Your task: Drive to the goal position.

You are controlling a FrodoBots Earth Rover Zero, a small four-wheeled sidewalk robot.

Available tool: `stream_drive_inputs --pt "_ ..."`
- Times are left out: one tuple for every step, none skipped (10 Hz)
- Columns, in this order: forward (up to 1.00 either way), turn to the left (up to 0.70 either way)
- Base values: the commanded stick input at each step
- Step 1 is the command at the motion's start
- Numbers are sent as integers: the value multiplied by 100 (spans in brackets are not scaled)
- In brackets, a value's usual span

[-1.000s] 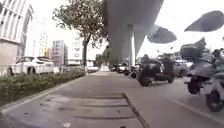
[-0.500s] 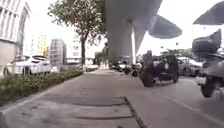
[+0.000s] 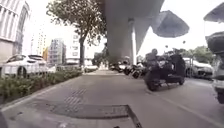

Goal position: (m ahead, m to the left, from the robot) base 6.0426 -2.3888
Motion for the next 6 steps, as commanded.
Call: stream_drive_inputs --pt "70 0" --pt "70 0" --pt "70 0" --pt "70 0" --pt "70 0" --pt "70 0"
